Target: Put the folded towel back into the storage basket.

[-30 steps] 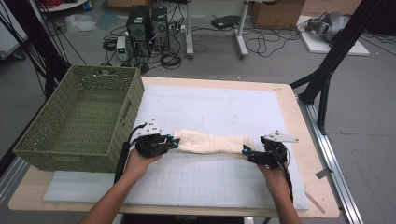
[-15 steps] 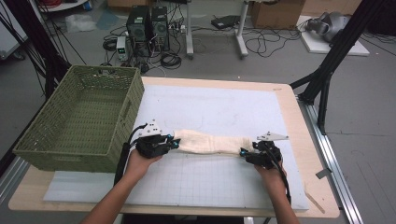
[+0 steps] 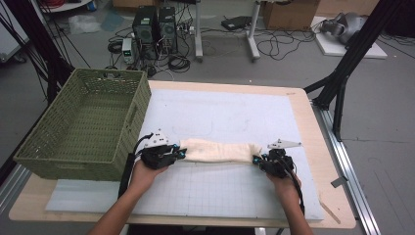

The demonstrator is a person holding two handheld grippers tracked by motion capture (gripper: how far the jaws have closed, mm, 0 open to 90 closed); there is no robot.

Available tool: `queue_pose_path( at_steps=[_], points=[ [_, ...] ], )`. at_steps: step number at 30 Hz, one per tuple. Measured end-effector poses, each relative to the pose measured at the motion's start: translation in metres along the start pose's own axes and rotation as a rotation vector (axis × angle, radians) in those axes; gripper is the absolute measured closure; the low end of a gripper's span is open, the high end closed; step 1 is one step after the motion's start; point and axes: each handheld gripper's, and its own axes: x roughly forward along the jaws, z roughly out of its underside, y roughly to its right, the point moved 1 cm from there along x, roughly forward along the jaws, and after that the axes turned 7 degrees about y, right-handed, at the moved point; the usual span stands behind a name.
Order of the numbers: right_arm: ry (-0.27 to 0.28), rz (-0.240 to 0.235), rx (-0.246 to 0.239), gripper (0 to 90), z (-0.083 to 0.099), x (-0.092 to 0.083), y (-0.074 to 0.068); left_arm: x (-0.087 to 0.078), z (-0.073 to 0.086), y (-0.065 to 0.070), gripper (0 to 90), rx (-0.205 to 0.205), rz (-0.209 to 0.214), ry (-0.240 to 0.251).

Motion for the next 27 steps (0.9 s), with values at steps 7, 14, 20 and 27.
queue_pose_path(
  at_steps=[7,14,20,27],
  points=[
    [0.060,-0.025,-0.019,80.7,-0.002,-0.009,0.001,-0.007,0.002,0.003,79.4,0.007,-0.015,0.032],
    [0.134,-0.048,-0.030,80.7,-0.005,-0.016,0.001,-0.020,-0.004,0.010,79.5,0.014,-0.011,0.092],
    [0.186,-0.066,-0.079,80.8,-0.011,-0.022,-0.001,-0.031,-0.010,0.014,79.5,0.030,-0.010,0.120],
    [0.266,-0.072,-0.124,80.9,-0.020,-0.025,-0.004,-0.044,-0.021,0.017,79.5,0.032,-0.015,0.167]
  ],
)
